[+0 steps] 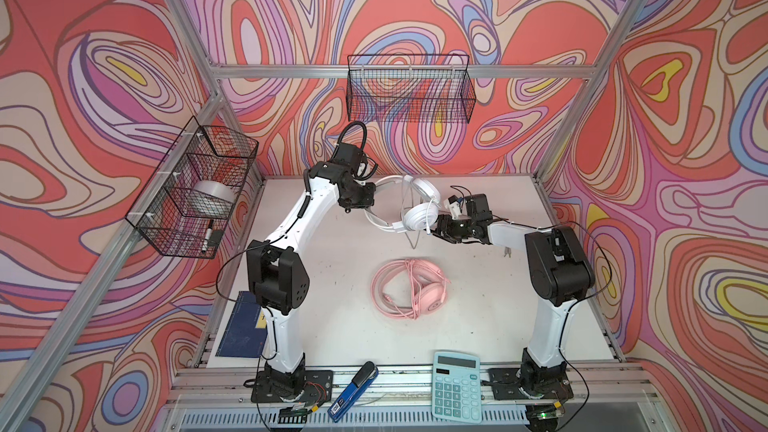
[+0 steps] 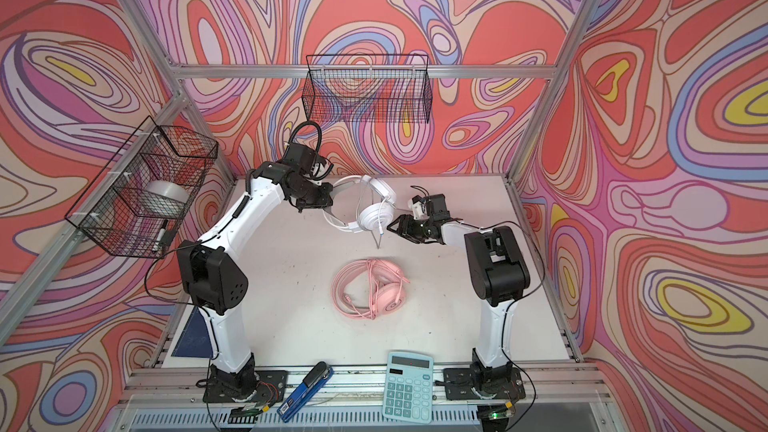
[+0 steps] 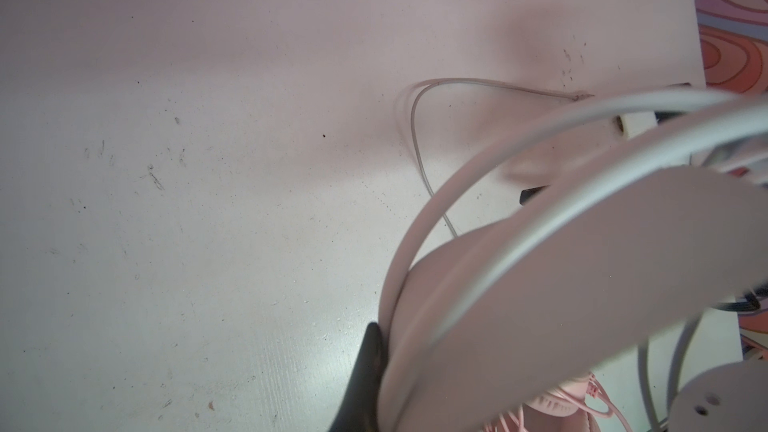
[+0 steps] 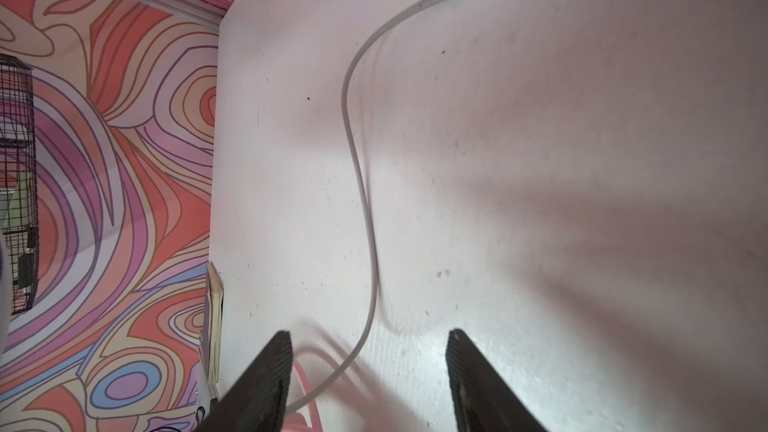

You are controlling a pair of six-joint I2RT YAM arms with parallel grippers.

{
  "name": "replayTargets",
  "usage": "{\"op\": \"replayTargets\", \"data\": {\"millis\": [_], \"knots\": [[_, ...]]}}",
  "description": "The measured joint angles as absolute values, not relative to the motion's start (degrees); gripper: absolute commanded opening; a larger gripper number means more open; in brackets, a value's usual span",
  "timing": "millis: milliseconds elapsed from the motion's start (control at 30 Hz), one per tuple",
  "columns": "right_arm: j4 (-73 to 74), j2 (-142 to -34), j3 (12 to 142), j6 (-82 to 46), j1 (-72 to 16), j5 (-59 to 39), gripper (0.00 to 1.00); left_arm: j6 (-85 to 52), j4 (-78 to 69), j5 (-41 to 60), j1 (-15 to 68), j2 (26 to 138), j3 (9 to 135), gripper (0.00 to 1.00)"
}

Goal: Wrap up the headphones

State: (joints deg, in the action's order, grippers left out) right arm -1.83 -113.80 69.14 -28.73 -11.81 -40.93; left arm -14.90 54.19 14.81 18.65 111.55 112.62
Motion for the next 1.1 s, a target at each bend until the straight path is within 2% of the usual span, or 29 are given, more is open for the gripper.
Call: {"op": "replayTargets", "data": {"millis": [133,233,400,567,733,900,1100], "knots": [[-7.3,-114.7,74.4,-23.9,-11.7,-41.7,0.56,-14.3,54.3,16.3,18.7,110.9,113.0,0.00],[-9.9,-116.9,80.1,-20.8,-11.7,-43.4,0.49,-13.5,54.2,17.8,18.7,110.8,113.8,0.00],[-11.6,-121.9,87.1,-19.8,-12.6,-46.7,0.33,-11.9,54.1,19.0,18.7,110.5,113.5,0.00],[-12.4,-128.1,92.4,-21.5,-16.8,-47.7,0.10,-11.3,53.7,19.5,18.7,108.6,110.0,0.00],[-12.3,-132.7,94.1,-24.5,-20.1,-47.5,0.00,-10.7,53.5,19.5,18.7,107.9,108.0,0.00],[-11.9,-134.6,94.0,-28.8,-20.3,-44.3,0.00,-10.5,53.1,19.5,18.7,107.6,106.7,0.00],[-10.6,-133.4,92.8,-31.9,-19.8,-35.4,0.00,-10.5,52.6,19.1,18.6,106.8,104.3,0.00]]}}
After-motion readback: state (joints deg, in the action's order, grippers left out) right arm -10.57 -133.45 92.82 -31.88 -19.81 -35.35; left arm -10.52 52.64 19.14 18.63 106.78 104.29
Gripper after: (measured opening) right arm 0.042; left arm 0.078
